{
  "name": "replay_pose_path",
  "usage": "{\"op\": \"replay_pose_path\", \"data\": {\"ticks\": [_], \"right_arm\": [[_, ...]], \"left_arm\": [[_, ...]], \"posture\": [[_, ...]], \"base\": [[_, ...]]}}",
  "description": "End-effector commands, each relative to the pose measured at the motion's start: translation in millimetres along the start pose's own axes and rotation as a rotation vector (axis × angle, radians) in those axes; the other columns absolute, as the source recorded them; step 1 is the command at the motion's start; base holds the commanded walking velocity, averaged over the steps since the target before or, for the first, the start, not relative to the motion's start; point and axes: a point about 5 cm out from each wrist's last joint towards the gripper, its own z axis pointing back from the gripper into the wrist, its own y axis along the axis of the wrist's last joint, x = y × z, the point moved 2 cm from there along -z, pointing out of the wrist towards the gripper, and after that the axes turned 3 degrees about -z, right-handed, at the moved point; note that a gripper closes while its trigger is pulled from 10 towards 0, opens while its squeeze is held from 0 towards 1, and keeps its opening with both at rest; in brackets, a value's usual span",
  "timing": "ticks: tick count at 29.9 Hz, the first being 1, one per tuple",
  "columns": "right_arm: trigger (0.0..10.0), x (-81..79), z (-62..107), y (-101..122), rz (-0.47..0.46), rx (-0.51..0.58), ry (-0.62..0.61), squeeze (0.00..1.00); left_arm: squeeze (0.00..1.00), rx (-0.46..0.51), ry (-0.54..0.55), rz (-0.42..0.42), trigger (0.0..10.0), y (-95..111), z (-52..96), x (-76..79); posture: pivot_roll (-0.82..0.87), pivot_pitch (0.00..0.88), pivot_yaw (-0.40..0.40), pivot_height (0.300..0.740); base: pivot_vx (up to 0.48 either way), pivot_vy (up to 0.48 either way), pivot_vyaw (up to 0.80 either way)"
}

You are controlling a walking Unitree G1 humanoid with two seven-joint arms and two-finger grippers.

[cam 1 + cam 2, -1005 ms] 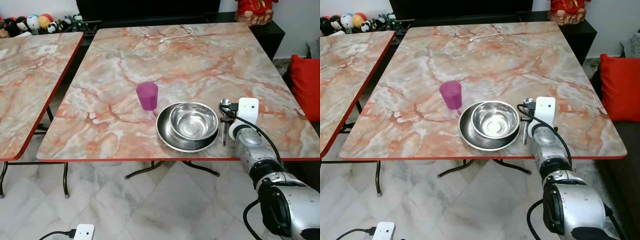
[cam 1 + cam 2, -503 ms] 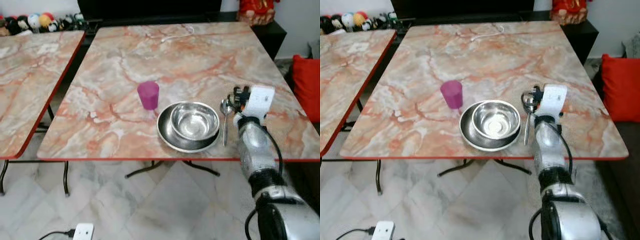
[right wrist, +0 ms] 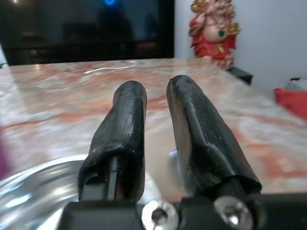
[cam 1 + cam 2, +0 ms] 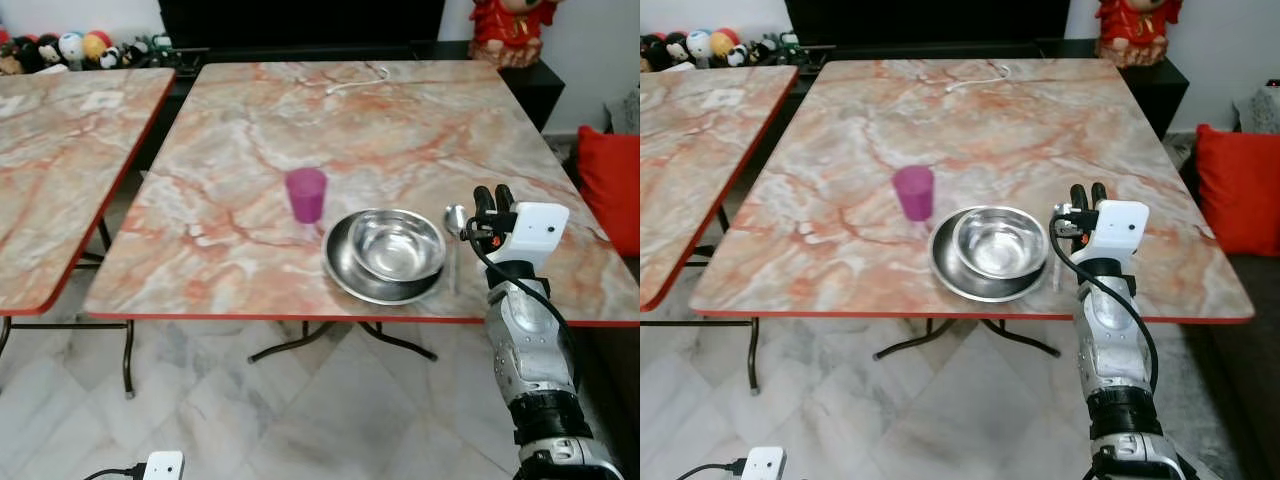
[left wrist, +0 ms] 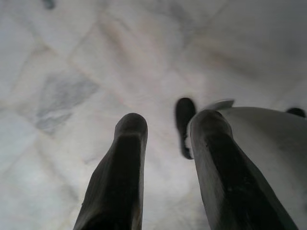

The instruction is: Setting the table

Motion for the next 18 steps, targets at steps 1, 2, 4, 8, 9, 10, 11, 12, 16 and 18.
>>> {"op": "replay_pose_path", "data": {"ticks": [1, 2, 4, 8, 9, 10, 11, 12, 16, 18], "right_arm": [[10.0, -12.8, 1.0, 2.2, -0.010, -0.001, 0.035, 0.00], [10.0, -14.7, 2.2, 1.5, -0.001, -0.006, 0.039, 0.00], [10.0, -15.6, 3.7, 1.6, -0.008, -0.014, 0.036, 0.00], [10.0, -17.5, 5.5, 3.1, -0.017, -0.013, 0.036, 0.00], [10.0, -18.3, 6.3, 2.9, -0.018, -0.016, 0.035, 0.00], [10.0, -18.3, 6.3, 2.9, -0.018, -0.016, 0.035, 0.00], [10.0, -18.6, 6.6, 2.6, -0.017, -0.019, 0.035, 0.00], [10.0, -19.5, 7.6, 1.6, -0.018, -0.022, 0.037, 0.00], [10.0, -21.2, 8.8, 0.5, -0.016, -0.034, 0.040, 0.00], [10.0, -23.1, 8.2, 0.6, -0.018, -0.036, 0.045, 0.00]], "left_arm": [[0.00, -0.040, 0.027, 0.010, 10.0, -10.1, 4.1, -11.1], [0.00, -0.044, 0.029, 0.010, 10.0, -10.9, 4.3, -11.0], [0.00, -0.049, 0.028, 0.008, 10.0, -12.0, 4.4, -10.2], [0.00, -0.060, 0.025, 0.002, 10.0, -14.5, 4.5, -7.7], [0.00, -0.064, 0.024, 0.000, 10.0, -15.5, 4.6, -6.5], [0.00, -0.064, 0.024, 0.000, 10.0, -15.5, 4.6, -6.5], [0.00, -0.066, 0.024, 0.000, 10.0, -16.0, 4.6, -5.6], [0.00, -0.070, 0.022, -0.001, 10.0, -17.4, 4.7, -3.7], [0.00, -0.075, 0.021, 0.000, 10.0, -19.3, 5.1, -2.1], [0.00, -0.081, 0.021, 0.002, 10.0, -21.8, 5.7, -0.9]], "posture": [[-0.07, 0.056, 0.024, 0.740], [-0.07, 0.054, 0.025, 0.740], [-0.07, 0.050, 0.029, 0.740], [-0.07, 0.045, 0.033, 0.740], [-0.07, 0.040, 0.033, 0.740], [-0.07, 0.040, 0.033, 0.740], [-0.07, 0.039, 0.032, 0.740], [-0.06, 0.034, 0.029, 0.740], [-0.06, 0.032, 0.027, 0.740], [-0.06, 0.029, 0.024, 0.740]], "base": [[0.000, 0.480, 0.00], [0.000, 0.480, 0.00], [0.000, 0.480, 0.00], [0.000, 0.480, 0.00], [0.000, 0.480, 0.00], [0.000, 0.480, 0.00], [0.000, 0.480, 0.00], [0.000, 0.480, 0.00], [0.000, 0.480, 0.00], [0.000, 0.480, 0.00]]}}
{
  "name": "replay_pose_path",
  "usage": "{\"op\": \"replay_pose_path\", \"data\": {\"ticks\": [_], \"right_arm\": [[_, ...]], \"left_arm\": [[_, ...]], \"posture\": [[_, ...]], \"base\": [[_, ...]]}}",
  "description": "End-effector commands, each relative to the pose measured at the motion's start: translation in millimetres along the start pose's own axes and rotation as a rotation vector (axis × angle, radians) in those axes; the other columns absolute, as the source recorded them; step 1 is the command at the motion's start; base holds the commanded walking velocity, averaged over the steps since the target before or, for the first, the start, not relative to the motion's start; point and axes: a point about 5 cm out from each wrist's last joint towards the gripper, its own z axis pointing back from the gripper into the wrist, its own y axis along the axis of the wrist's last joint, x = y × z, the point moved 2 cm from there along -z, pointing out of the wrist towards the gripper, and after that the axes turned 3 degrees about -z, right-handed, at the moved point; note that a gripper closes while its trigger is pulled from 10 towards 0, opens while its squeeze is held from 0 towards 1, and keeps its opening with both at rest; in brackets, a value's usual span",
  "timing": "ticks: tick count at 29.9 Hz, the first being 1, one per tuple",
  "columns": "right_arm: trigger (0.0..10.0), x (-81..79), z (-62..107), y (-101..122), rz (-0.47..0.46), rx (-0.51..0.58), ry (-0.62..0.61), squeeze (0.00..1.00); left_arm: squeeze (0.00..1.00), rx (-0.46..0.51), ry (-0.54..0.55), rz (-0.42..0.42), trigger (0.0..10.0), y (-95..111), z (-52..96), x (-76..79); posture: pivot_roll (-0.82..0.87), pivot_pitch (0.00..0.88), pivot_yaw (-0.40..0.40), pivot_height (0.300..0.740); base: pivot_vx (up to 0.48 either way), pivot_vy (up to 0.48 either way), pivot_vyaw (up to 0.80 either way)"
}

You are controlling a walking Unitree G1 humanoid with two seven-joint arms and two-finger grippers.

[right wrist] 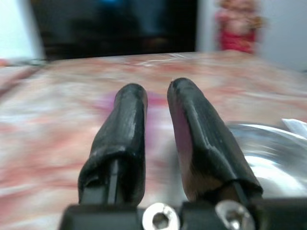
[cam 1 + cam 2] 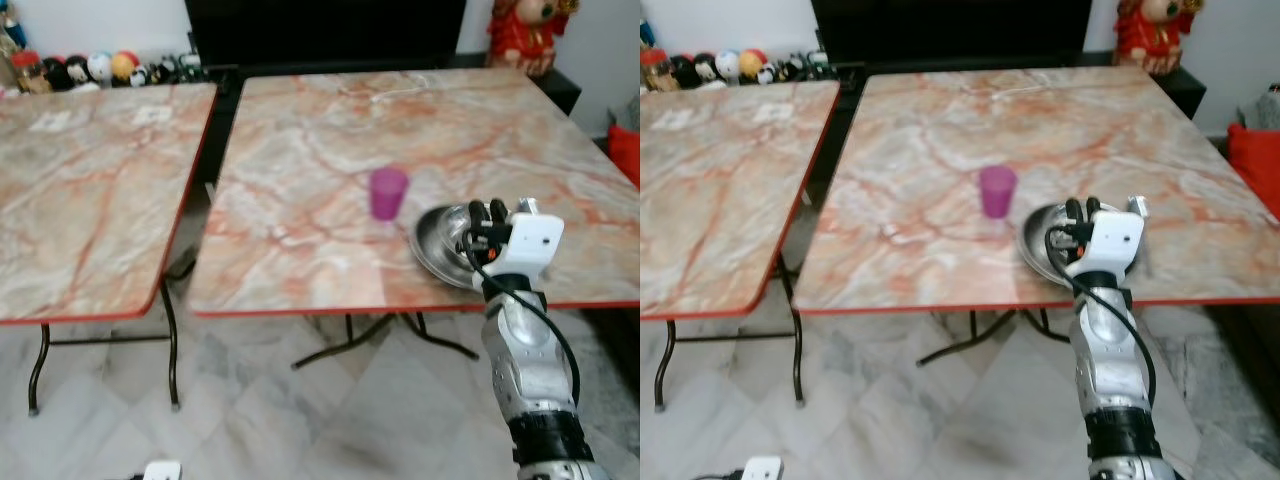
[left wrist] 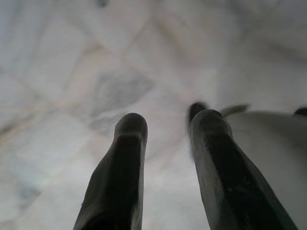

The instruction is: Setting the table

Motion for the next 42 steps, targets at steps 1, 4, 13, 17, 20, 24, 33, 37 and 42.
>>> {"op": "replay_pose_path", "data": {"ticks": [1, 4, 13, 17, 20, 24, 33, 37, 42], "right_arm": [[10.0, 7.4, -2.5, 8.1, 0.020, 0.017, -0.013, 0.00], [10.0, 7.0, -2.7, 5.5, 0.032, 0.009, -0.011, 0.00], [10.0, 5.9, -1.3, 5.7, 0.025, 0.012, -0.015, 0.00], [10.0, 6.2, -0.4, 3.6, 0.026, 0.007, -0.015, 0.00], [10.0, 6.1, -0.2, 3.1, 0.027, 0.004, -0.014, 0.00], [10.0, 5.9, -1.4, 2.6, 0.027, 0.000, -0.015, 0.00], [10.0, 2.1, -2.6, 1.2, 0.022, -0.007, -0.011, 0.00], [10.0, 3.1, -4.5, 1.2, 0.021, -0.009, -0.017, 0.00], [10.0, 1.8, -7.2, 3.1, 0.021, -0.006, -0.018, 0.00]], "left_arm": [[0.00, -0.027, -0.007, -0.001, 10.0, -7.5, 1.2, 3.8], [0.00, -0.034, -0.006, 0.000, 10.0, -10.9, 2.2, 4.4], [0.00, -0.043, 0.003, 0.007, 10.0, -16.1, 4.5, 0.0], [0.00, -0.020, -0.009, 0.001, 10.0, -7.8, 1.1, 7.8], [0.00, -0.011, -0.015, -0.002, 10.0, -3.8, -0.7, 13.6], [0.00, 0.000, -0.018, -0.001, 10.0, 0.9, -2.5, 17.6], [0.00, 0.015, -0.004, 0.010, 10.0, 5.9, -3.6, 15.6], [0.00, 0.022, 0.000, 0.014, 10.0, 7.5, -3.7, 14.0], [0.00, 0.035, 0.006, 0.021, 10.0, 10.5, -4.0, 12.1]], "posture": [[-0.06, 0.027, 0.022, 0.740], [-0.06, 0.021, 0.019, 0.740], [-0.07, 0.007, 0.021, 0.740], [-0.07, 0.003, 0.019, 0.740], [-0.07, 0.001, 0.019, 0.740], [-0.07, 0.018, 0.017, 0.740], [-0.06, 0.060, 0.015, 0.740], [-0.06, 0.071, 0.010, 0.740], [-0.05, 0.087, 0.008, 0.740]], "base": [[0.000, 0.480, 0.00], [0.000, 0.480, 0.00], [0.000, 0.480, 0.00], [0.000, 0.480, 0.00], [0.000, 0.480, 0.00], [0.000, 0.480, 0.00], [0.000, 0.480, 0.00], [0.000, 0.480, 0.00], [0.000, 0.480, 0.00]]}}
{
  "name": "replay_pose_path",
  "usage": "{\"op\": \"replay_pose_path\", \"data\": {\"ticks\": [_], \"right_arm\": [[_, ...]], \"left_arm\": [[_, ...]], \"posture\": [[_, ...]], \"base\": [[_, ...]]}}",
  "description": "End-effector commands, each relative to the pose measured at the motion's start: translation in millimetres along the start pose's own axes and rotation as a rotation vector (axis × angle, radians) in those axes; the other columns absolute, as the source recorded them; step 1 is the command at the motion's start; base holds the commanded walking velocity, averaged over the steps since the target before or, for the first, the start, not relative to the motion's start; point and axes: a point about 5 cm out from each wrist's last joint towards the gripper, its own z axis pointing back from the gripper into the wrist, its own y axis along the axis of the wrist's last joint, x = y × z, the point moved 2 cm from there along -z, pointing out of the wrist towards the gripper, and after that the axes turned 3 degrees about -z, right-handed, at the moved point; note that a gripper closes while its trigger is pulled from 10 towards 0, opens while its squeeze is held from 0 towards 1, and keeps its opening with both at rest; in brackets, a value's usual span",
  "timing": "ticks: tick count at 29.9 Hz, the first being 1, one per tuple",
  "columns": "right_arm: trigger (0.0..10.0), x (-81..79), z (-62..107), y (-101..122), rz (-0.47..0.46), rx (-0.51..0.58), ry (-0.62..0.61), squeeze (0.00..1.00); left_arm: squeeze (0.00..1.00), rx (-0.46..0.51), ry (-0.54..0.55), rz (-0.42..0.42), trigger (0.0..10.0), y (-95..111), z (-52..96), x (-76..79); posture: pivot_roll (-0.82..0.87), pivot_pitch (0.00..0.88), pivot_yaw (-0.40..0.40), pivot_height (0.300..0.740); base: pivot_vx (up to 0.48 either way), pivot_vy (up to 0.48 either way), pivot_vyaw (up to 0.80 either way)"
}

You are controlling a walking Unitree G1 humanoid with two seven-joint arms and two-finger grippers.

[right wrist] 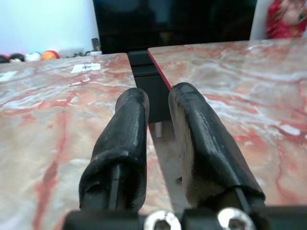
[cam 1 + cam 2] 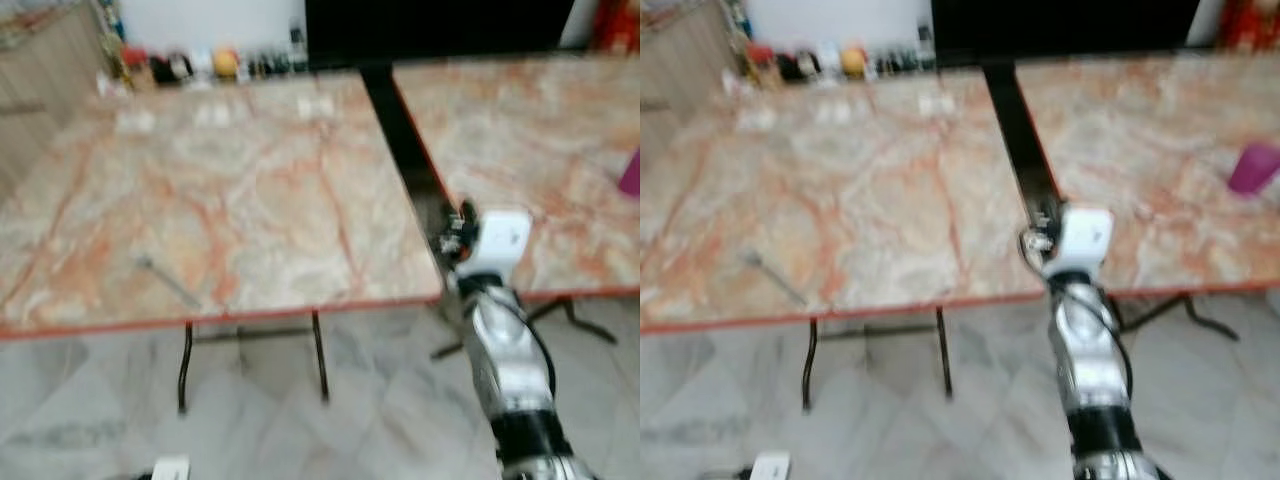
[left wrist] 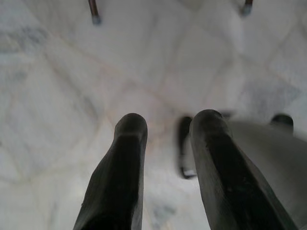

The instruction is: Setting the table

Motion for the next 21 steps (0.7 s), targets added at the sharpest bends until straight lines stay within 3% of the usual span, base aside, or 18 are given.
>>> {"op": "replay_pose_path", "data": {"ticks": [1, 13, 21], "right_arm": [[10.0, -9.3, -3.7, 5.5, -0.012, 0.018, 0.020, 0.00], [10.0, -8.7, -3.4, 2.4, -0.008, 0.007, 0.020, 0.00], [10.0, -12.5, -4.2, 1.5, 0.006, 0.003, 0.040, 0.00]], "left_arm": [[0.00, -0.005, 0.025, 0.006, 10.0, -2.9, 1.7, -7.6], [0.00, 0.016, 0.031, 0.009, 10.0, 1.7, 0.8, -7.3], [0.00, 0.035, 0.038, -0.002, 10.0, 4.6, 1.0, -10.0]], "posture": [[-0.05, 0.089, 0.007, 0.740], [-0.05, 0.097, 0.009, 0.740], [-0.04, 0.099, 0.010, 0.740]], "base": [[0.000, 0.480, 0.00], [0.000, 0.473, 0.00], [0.000, 0.000, 0.17]]}}
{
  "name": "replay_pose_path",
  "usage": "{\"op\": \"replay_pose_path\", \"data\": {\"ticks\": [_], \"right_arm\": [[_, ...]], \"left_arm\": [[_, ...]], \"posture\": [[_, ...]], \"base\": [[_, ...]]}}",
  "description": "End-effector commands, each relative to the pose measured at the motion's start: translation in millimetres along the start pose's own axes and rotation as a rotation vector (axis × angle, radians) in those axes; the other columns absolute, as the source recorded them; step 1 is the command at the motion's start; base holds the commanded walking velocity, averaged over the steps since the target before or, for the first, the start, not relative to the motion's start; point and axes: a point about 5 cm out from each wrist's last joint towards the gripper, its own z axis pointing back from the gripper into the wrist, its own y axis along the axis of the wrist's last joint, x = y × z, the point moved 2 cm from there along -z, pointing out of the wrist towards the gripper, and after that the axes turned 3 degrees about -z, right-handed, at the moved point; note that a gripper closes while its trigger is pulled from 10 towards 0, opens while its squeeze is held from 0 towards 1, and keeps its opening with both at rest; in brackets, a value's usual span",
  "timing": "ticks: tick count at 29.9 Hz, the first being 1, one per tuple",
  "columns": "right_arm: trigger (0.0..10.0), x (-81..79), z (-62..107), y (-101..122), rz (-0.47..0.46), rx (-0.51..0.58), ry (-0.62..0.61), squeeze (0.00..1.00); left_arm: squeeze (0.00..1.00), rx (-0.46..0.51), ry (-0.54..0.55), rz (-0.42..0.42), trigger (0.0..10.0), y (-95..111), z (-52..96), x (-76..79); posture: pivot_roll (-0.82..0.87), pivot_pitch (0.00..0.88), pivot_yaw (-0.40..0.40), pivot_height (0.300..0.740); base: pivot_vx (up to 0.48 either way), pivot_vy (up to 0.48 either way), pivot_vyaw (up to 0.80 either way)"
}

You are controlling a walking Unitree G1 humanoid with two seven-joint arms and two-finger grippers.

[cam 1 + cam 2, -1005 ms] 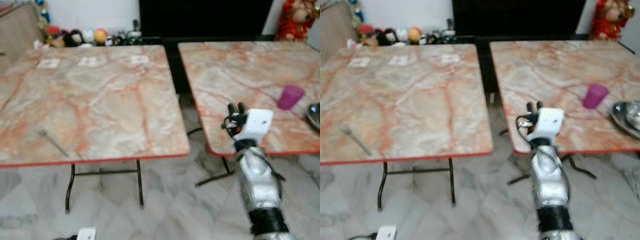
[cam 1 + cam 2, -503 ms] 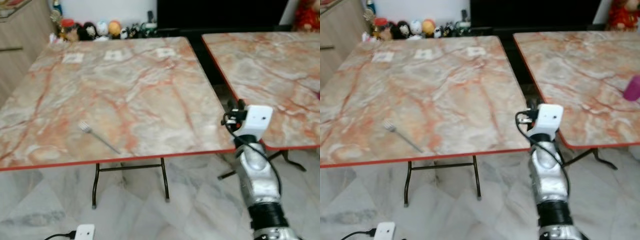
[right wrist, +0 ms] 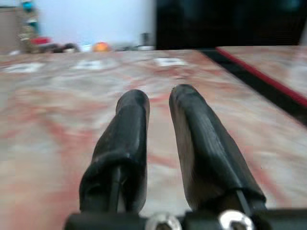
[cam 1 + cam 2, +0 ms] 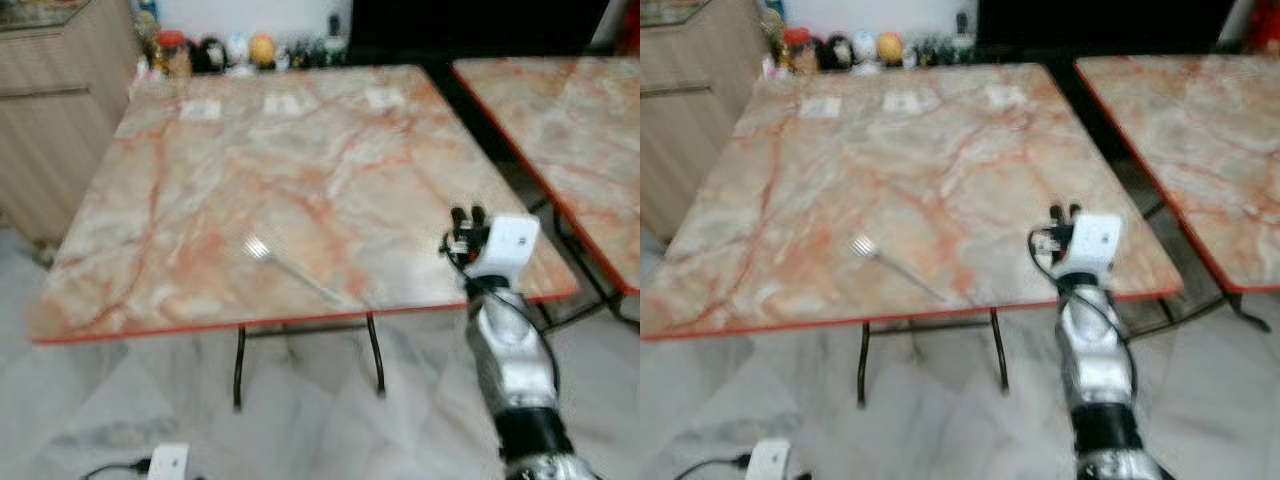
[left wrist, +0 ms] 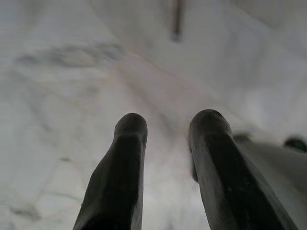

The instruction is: Setting the table

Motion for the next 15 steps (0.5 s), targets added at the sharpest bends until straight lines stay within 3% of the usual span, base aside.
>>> {"op": "replay_pose_path", "data": {"ticks": [1, 14, 15], "right_arm": [[10.0, 7.0, -0.9, 2.5, 0.012, 0.006, -0.015, 0.00], [10.0, 10.6, -1.0, -1.8, 0.018, -0.011, -0.013, 0.00], [10.0, 10.6, -1.1, -2.4, 0.016, -0.014, -0.009, 0.00]], "left_arm": [[0.00, -0.037, -0.009, 0.020, 10.0, -14.8, 4.4, 4.8], [0.00, -0.023, -0.017, 0.027, 10.0, -11.8, 3.7, 6.4], [0.00, -0.022, -0.017, 0.026, 10.0, -11.6, 3.6, 6.5]], "posture": [[-0.04, 0.099, 0.010, 0.740], [-0.04, 0.101, 0.011, 0.740], [-0.04, 0.101, 0.011, 0.740]], "base": [[0.000, 0.000, 0.80], [0.000, 0.000, 0.80], [0.000, 0.000, 0.00]]}}
